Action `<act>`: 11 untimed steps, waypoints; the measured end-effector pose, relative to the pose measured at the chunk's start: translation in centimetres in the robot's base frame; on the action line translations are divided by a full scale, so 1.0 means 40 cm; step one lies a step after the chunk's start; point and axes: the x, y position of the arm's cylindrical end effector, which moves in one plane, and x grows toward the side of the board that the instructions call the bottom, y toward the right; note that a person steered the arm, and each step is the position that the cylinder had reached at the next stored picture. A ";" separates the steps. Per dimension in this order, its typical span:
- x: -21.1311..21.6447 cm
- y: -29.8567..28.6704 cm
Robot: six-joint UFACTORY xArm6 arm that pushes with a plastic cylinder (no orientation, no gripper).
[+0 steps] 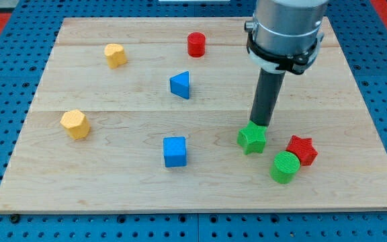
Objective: Push the red circle into blue triangle
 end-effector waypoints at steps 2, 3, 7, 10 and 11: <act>0.045 -0.085; 0.084 0.119; -0.580 -0.324; -0.385 -0.443; -0.271 -0.277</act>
